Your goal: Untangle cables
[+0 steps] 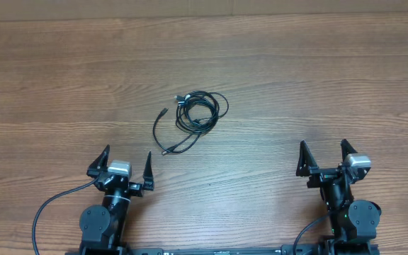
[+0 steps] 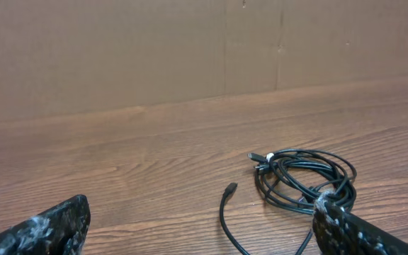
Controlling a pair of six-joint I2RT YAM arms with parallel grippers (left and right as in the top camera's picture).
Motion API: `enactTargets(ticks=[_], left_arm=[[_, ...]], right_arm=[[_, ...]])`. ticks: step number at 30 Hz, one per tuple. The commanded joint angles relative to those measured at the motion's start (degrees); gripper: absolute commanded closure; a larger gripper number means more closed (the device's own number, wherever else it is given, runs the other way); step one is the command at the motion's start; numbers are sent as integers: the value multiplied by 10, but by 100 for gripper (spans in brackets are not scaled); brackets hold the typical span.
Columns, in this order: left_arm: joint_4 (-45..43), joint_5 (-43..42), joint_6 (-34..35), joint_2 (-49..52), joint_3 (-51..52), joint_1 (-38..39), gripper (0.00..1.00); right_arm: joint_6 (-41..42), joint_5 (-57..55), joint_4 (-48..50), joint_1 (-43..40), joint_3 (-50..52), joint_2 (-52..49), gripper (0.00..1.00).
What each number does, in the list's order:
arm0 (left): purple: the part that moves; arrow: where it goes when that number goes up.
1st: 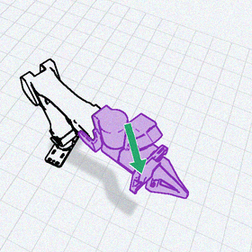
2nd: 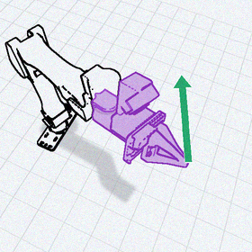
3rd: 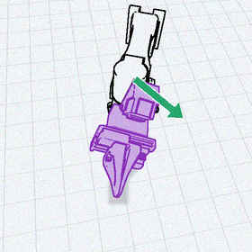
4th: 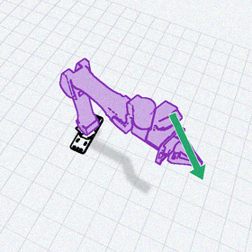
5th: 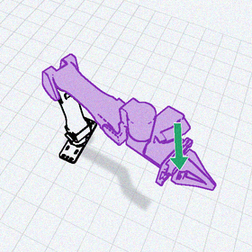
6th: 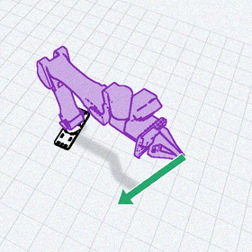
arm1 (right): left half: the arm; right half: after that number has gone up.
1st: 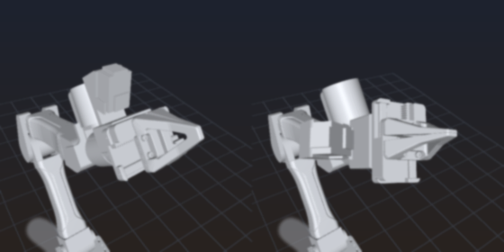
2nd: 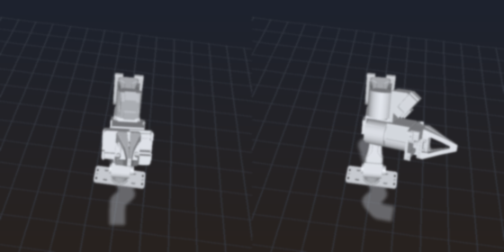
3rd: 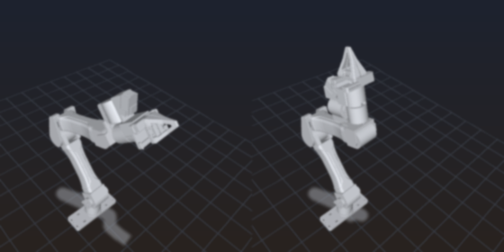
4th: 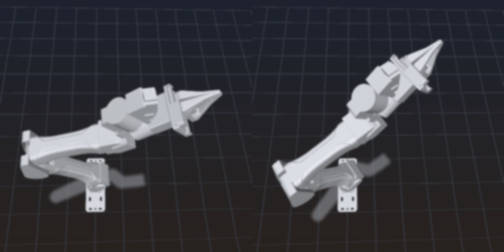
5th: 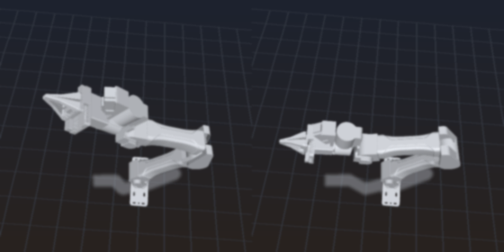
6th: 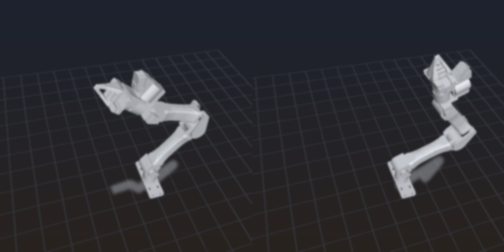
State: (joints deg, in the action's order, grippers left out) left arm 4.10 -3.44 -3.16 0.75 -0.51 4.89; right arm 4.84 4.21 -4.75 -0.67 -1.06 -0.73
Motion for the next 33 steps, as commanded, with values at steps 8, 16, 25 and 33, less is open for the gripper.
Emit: enactTargets(ticks=[8,16,25,33], left_arm=[[0,-9,6,-5,2,3,0],[0,-9,6,-5,2,3,0],[0,-10,10,-5,2,3,1],[0,-9,100,-5,2,3,0]], right_arm=[[-2,0,2,-2,6,6,0],[-2,0,2,-2,6,6,0],[-2,0,2,-2,6,6,0],[-2,57,10,-2,6,6,0]])
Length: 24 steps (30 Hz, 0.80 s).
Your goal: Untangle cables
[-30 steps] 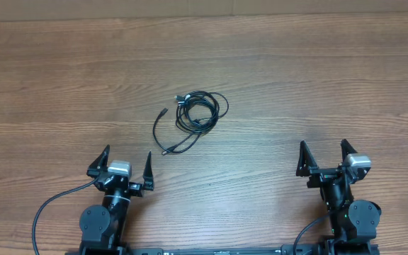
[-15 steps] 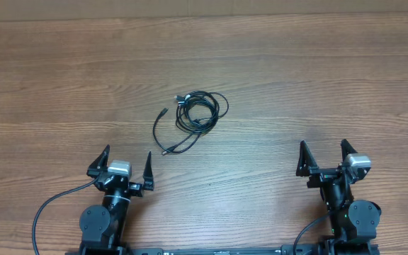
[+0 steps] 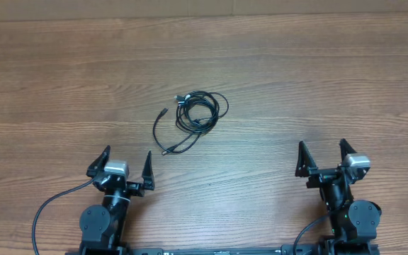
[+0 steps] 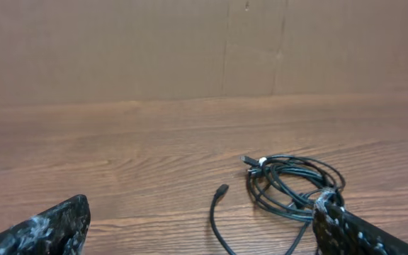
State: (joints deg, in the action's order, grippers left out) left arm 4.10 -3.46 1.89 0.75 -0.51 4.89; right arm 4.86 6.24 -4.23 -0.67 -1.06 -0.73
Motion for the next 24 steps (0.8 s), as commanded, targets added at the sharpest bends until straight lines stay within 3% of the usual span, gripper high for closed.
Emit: enactTargets(ticks=[1,15,24], left_arm=[[0,-9,56,-5,2,3,0],[65,-4,86,1,-35,3,0],[96,-4,84,98,-98,3,0]], right_arm=[[-2,42,4,-2,6,6,0],[10,-5,-141,-2,-70,5,0],[11,-6,-199,-2,-123,-54,0]])
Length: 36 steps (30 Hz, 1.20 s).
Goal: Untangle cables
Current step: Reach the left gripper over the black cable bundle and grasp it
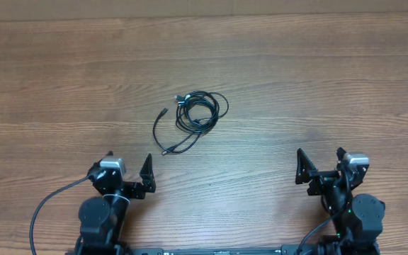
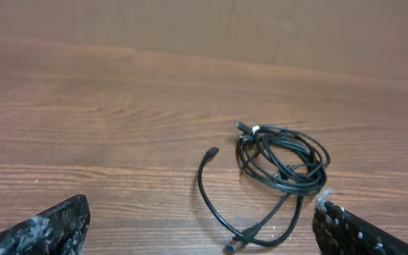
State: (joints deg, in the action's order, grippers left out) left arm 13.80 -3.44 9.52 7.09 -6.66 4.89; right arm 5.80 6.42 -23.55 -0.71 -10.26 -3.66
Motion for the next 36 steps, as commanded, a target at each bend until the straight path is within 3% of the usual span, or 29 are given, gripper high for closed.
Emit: enactTargets(ticks=[1,13,22,31,36], left_arm=[[-2,-4,8,55,-46,3,0],[13,-9,-2,365,-220,3,0],[167,-35,-5,582,-451,4,0],[359,-96,3,635,-642,4,0],[369,-95,3,636,-662,4,0]], right_arm=[[2,-8,-8,-2,-39,-38,0],[2,-8,-44,-2,-181,-316,0],[1,12,-192,-2,-356,-519,0],[1,14,-353,-2,-498,-580,0],[2,14,-357,-2,-530,-580,0]])
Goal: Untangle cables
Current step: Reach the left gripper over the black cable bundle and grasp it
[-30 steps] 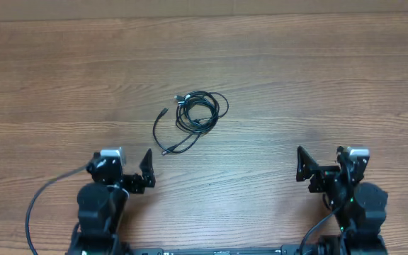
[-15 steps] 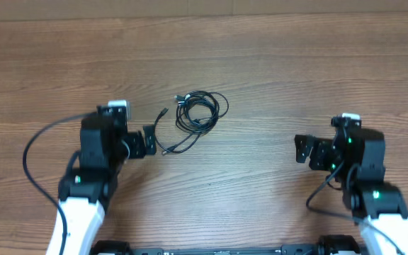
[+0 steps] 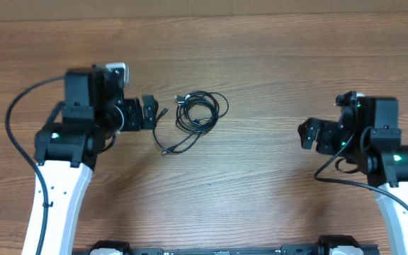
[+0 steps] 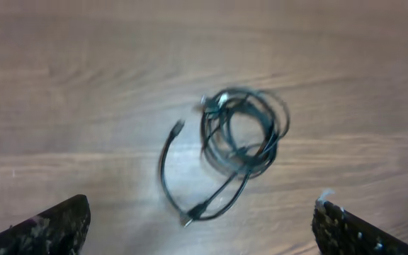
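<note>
A black cable bundle point(image 3: 199, 111) lies coiled on the wooden table point(image 3: 275, 64). One loose end point(image 3: 163, 112) points left and a looped tail with a plug point(image 3: 167, 150) trails toward the front. In the left wrist view the coil point(image 4: 243, 131) sits ahead and the tail's plug point(image 4: 188, 220) lies low between the fingers. My left gripper point(image 3: 146, 113) point(image 4: 202, 207) hangs open just left of the bundle, above the table, touching nothing. My right gripper point(image 3: 310, 134) hovers far to the right; its jaws are not clear from above.
A brown cardboard wall point(image 3: 204, 7) runs along the table's far edge. Both arms' white links point(image 3: 55, 177) and trailing black leads point(image 3: 20, 106) reach over the near left and near right of the table.
Both arms have risen from their low pose at the table's near edge. My left gripper now looks down beside the cable bundle, and the right one is farther out over the table. The cables have not moved.
At the two oldest moments both grippers rested open at the near edge, the left wrist view looking level across the table at the coil. Then the left wrist view tilted downward. Now both arms are raised and extended, the left over the bundle's left side.
</note>
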Controlling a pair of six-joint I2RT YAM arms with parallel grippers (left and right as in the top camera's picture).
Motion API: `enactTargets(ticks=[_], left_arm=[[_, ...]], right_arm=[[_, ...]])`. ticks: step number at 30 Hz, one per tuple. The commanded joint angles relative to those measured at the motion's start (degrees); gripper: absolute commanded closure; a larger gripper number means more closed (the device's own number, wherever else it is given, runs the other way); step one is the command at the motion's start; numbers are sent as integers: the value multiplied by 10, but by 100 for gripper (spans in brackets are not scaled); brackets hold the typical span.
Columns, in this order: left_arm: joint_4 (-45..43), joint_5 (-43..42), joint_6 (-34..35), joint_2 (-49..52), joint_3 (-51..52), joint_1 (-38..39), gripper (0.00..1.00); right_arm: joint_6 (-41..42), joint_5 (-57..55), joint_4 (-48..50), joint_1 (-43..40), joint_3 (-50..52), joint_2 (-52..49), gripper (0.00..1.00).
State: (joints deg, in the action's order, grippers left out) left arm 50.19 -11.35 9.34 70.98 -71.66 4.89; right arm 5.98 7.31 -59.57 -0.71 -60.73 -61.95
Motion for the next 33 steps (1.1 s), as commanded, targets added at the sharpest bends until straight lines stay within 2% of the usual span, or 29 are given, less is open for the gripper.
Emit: enactTargets(ticks=[1,7,9,13,17,22,33], left_arm=[[4,-16,5,0,-12,4,0],[-22,-41,35,11,-12,4,0],[-86,-68,43,17,-13,6,2],[-133,-24,51,26,-17,25,7],[-123,54,46,62,-47,56,7],[-90,103,24,131,-98,93,7],[-85,114,25,301,-104,147,10]], right_arm=[[0,5,6,-2,-27,3,0],[0,5,13,-2,-27,3,0],[0,5,14,-2,-27,3,0],[0,5,13,-2,-27,3,0],[0,5,11,-2,-27,3,0],[0,5,12,-2,-27,3,0],[0,5,9,-2,-27,3,0]])
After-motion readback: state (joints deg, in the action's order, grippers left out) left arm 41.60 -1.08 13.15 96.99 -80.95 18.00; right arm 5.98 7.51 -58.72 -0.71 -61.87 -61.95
